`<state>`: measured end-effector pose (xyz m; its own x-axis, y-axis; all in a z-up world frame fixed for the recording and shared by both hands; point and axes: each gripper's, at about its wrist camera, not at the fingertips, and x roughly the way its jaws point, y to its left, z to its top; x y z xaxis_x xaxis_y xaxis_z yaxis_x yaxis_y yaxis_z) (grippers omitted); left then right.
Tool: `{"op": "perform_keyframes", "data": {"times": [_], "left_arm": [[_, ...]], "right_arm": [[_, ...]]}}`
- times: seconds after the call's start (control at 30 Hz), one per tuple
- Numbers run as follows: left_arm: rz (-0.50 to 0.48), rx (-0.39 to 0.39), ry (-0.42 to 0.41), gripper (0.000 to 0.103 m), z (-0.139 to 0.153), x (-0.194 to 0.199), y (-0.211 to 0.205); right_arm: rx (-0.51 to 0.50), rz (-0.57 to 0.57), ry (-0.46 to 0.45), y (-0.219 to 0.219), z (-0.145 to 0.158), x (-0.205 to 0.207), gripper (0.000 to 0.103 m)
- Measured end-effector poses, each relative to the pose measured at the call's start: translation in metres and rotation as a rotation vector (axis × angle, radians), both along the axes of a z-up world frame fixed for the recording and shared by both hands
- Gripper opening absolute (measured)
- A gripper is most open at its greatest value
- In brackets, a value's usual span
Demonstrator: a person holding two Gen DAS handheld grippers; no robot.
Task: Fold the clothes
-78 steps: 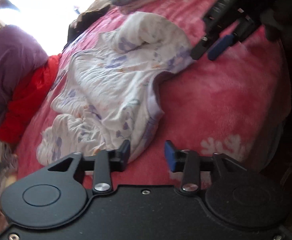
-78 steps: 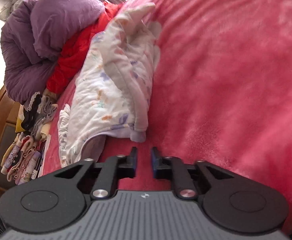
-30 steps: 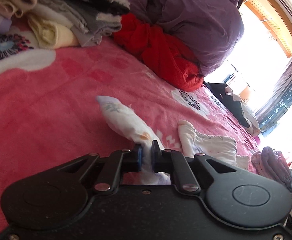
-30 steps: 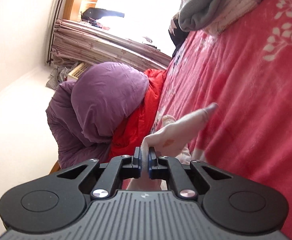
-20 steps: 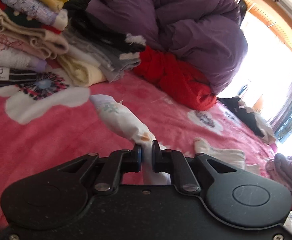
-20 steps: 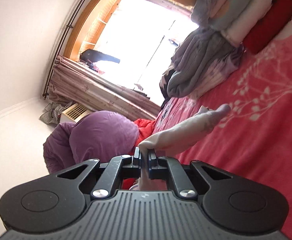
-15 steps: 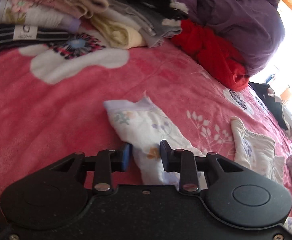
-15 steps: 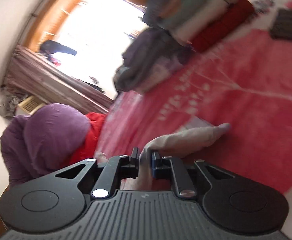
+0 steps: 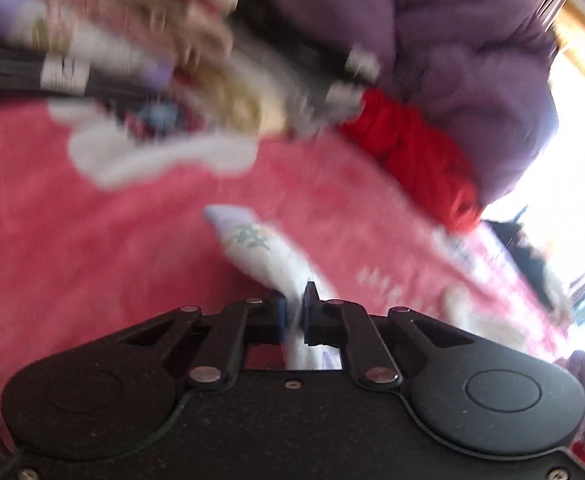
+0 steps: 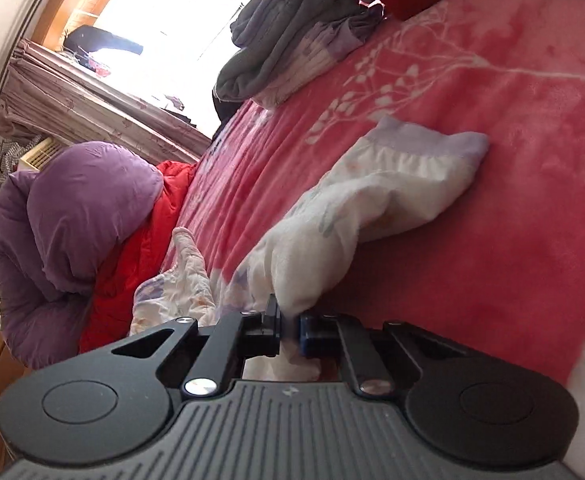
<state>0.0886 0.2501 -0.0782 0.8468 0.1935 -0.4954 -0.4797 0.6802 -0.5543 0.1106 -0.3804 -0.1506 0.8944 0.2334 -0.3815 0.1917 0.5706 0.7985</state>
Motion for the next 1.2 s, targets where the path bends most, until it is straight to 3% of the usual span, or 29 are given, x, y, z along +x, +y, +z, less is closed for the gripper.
{"op": "perform_keyframes", "data": {"times": [0.03,0.1,0.17,0.2,0.23,0.27,0.3,0.37,0.5,0.67,0.93,1.13,1.2], "left_arm": [[0.001,0.024,-0.018,0.007,0.006,-0.003,0.001],[0.029,0.050,0.085,0.016,-0.003,0.005,0.004],[0.059,0.042,0.226,0.030,-0.020,0.015,0.010],[0.074,0.044,0.280,0.031,-0.026,0.019,0.012],[0.091,0.073,0.250,0.031,-0.018,0.015,0.010],[0.107,0.107,0.222,0.033,-0.010,0.011,0.007],[0.121,0.164,0.202,0.042,-0.002,0.008,0.003],[0.122,0.218,0.131,0.047,0.011,0.001,-0.002],[0.005,0.138,0.023,0.047,0.022,0.005,-0.006],[-0.214,0.093,-0.003,0.047,0.020,0.036,-0.045],[-0.423,0.038,0.035,0.047,0.010,0.103,-0.085],[-0.464,-0.059,0.063,0.047,-0.007,0.158,-0.089],[-0.482,-0.047,0.085,0.047,-0.013,0.175,-0.092]], "right_arm": [[0.017,-0.020,-0.056,-0.002,0.009,-0.009,0.009],[-0.034,-0.019,-0.062,0.000,0.024,-0.018,0.009],[-0.126,-0.004,0.050,0.004,0.017,-0.017,0.012],[-0.130,-0.003,0.124,0.003,0.006,-0.013,0.017],[-0.108,-0.018,0.176,0.001,-0.003,-0.012,0.024],[-0.076,-0.040,0.170,-0.003,-0.006,-0.015,0.026],[-0.080,-0.066,0.156,-0.004,-0.001,-0.020,0.032],[-0.174,-0.106,0.125,0.000,0.017,-0.030,0.061],[-0.274,-0.112,0.027,0.012,0.042,-0.047,0.062],[-0.456,0.082,-0.070,0.047,0.056,-0.034,0.061],[-0.457,0.241,-0.080,0.068,0.057,0.020,0.060],[-0.374,0.356,-0.061,0.079,0.052,0.090,0.060],[-0.364,0.373,-0.055,0.084,0.048,0.114,0.060]]}}
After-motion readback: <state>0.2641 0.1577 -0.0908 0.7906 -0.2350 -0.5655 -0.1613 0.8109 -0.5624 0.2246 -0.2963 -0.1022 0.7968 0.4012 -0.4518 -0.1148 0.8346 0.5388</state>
